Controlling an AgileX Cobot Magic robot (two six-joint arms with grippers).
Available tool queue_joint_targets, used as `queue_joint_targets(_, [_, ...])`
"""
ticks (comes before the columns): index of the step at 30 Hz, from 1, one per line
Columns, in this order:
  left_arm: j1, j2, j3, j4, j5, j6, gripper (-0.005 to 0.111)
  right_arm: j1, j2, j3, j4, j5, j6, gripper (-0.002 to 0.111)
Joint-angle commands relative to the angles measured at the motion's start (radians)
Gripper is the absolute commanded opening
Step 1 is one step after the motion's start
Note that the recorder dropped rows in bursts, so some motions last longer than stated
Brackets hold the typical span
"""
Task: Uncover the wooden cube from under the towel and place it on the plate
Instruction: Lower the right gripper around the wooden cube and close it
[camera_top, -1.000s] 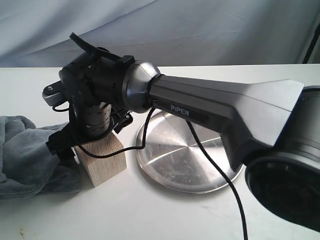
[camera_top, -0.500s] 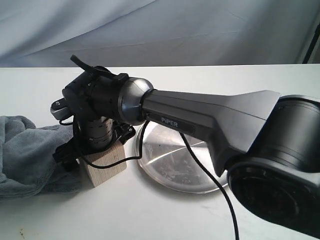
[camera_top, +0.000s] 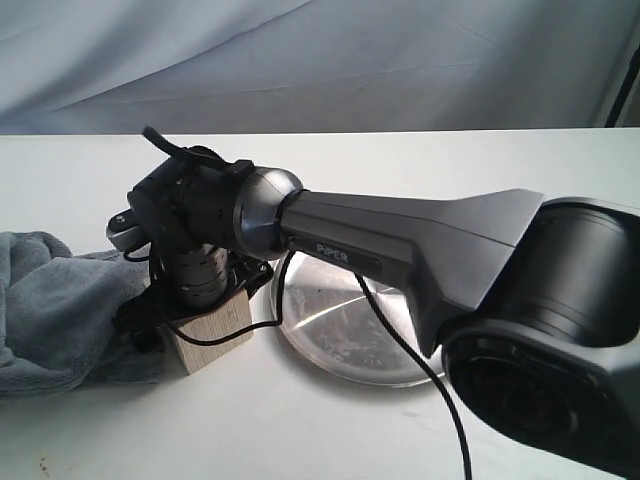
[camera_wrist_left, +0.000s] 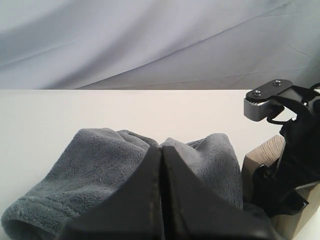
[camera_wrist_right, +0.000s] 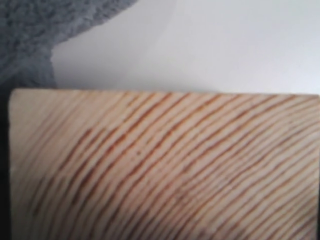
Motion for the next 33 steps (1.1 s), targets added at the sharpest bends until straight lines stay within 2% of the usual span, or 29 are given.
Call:
queue_joint_targets(1, [0.003,-0.004,0.005,-0.005,-0.011,-0.006,0.0,-0.005,-0.004,-0.005,-0.009,0.003,0.002,0.105])
queue_joint_targets(7, [0.003,-0.004,0.005,-0.005,-0.011,-0.006,0.0,-0.005,-0.004,-0.005,-0.009,0.002,0.002,0.105])
queue_joint_targets(11, [0.003,-0.004,0.005,-0.005,-0.011,-0.002,0.0,-0.005,-0.004,-0.005,-0.013,0.005,0.002,0.101])
queue_joint_targets(27, [0.003,-0.004,0.005,-0.005,-0.011,-0.004,0.0,-0.028,-0.004,-0.005,-0.03,0.071,0.002,0.039])
queue_joint_targets(33, [0.003,-0.004,0.005,-0.005,-0.011,-0.004,0.0,-0.028,-0.026,-0.005,-0.03,0.067,-0.034,0.019])
